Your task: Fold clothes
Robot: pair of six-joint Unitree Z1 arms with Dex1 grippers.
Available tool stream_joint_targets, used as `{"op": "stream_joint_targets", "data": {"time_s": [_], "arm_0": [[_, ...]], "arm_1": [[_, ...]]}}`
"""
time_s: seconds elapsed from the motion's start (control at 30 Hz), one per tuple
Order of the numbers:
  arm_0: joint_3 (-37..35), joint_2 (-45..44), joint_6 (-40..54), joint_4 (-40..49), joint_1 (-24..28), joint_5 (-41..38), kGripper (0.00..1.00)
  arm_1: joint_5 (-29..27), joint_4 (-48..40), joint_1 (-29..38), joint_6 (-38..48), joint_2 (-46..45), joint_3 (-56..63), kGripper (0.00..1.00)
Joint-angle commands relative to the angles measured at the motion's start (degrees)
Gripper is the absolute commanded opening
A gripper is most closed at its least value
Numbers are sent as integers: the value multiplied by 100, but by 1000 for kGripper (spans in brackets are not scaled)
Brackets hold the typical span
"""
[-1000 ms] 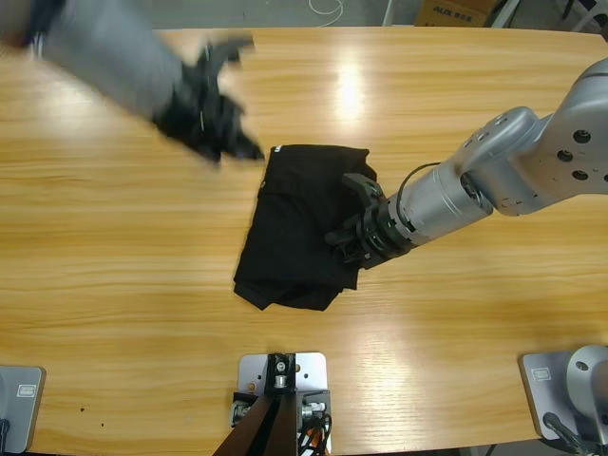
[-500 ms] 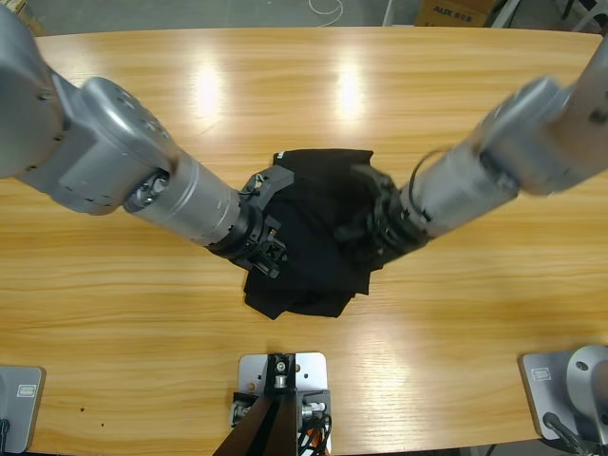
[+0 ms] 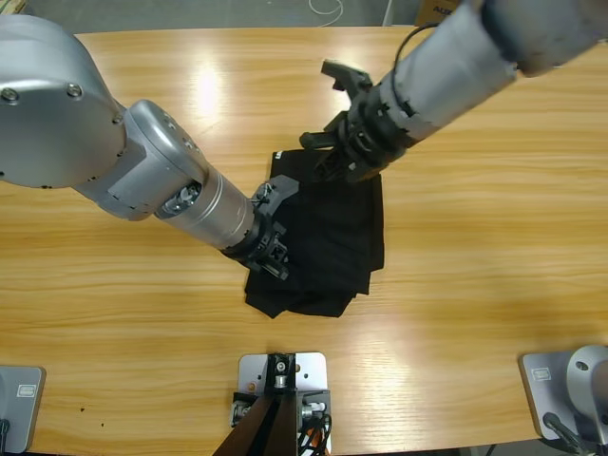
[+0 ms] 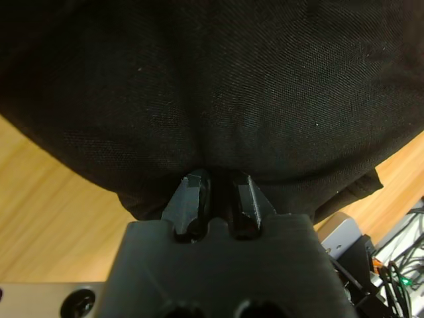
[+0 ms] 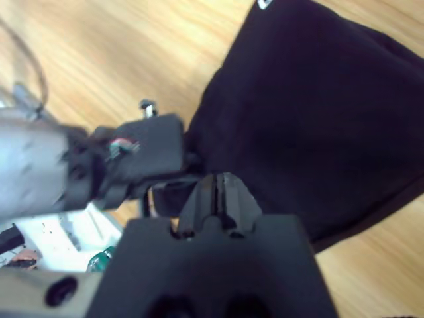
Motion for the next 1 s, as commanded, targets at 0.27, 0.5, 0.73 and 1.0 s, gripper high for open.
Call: {"op": "stream_joint_targets", "data": {"time_s": [0.27, 0.5, 0.73, 1.0], "arm_0": [[-115, 629, -94, 138, -150, 44, 123], [-327, 851, -114, 410, -251, 79, 68], [-491, 944, -96, 598, -284, 153, 0], [-528, 963, -106, 682, -310, 155, 0]], "arm_1": [[-153, -574, -419, -379, 1195, 352, 0], [-397, -787, -853, -625, 1276, 758, 0], [-527, -982, -1499, -824, 1423, 742, 0], [-698, -864, -2072, -920, 1406, 635, 0]]}}
